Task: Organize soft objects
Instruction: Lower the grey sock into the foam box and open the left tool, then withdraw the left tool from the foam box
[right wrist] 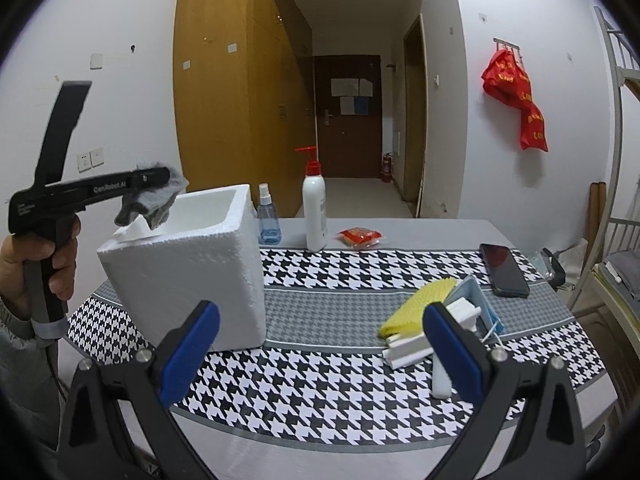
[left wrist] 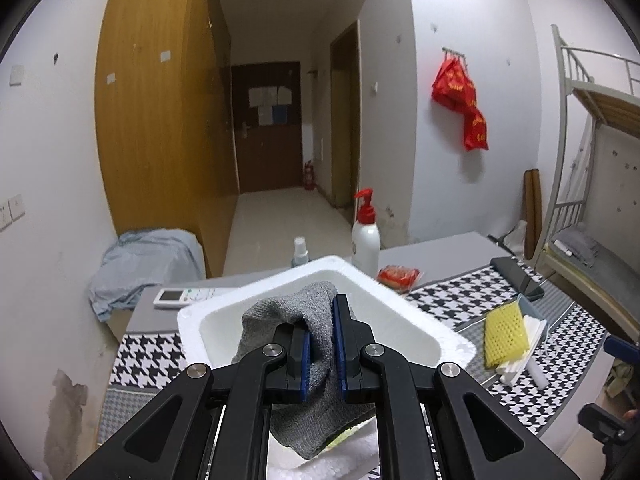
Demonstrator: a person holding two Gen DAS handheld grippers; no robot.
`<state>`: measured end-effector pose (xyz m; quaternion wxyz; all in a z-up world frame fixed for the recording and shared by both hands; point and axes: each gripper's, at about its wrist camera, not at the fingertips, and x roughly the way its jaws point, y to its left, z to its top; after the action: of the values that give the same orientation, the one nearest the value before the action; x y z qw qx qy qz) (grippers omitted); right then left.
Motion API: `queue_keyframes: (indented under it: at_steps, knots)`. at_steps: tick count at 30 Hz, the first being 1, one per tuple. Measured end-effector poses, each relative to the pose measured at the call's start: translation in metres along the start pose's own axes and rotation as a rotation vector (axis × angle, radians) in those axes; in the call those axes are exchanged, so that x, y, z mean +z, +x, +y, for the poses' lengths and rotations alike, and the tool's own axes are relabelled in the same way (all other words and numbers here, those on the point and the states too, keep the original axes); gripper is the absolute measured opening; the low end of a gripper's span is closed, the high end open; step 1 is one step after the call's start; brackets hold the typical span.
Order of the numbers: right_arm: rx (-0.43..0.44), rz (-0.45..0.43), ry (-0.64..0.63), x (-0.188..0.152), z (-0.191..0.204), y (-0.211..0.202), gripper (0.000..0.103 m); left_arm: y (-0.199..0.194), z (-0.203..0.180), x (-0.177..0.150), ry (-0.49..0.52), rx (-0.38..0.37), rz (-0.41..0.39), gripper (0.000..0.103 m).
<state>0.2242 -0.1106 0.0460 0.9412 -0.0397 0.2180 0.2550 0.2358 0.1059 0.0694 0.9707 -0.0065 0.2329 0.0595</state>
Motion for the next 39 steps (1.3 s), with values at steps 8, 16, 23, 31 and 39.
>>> queue_keyframes:
  at_steps: [8,16,23,31,39]
  knots:
    - [-0.012,0.004,0.025,-0.004,-0.010,-0.001,0.103,0.018,0.000,-0.002,-0.001,0.024,0.060,0.022]
    - [-0.019,0.003,0.040,-0.006,-0.019,-0.004,0.103,0.007,-0.003,-0.002,-0.018,0.035,0.015,0.096]
    - [-0.013,-0.004,0.034,-0.006,-0.022,-0.008,0.103,0.000,-0.009,-0.002,0.022,0.105,-0.004,0.100]
    - [-0.013,-0.012,0.043,-0.009,-0.029,-0.012,0.103,0.004,-0.025,0.002,0.152,0.175,0.000,0.100]
    - [-0.007,-0.019,0.058,-0.011,-0.034,-0.013,0.103,0.005,-0.035,-0.001,0.241,0.251,-0.003,0.100]
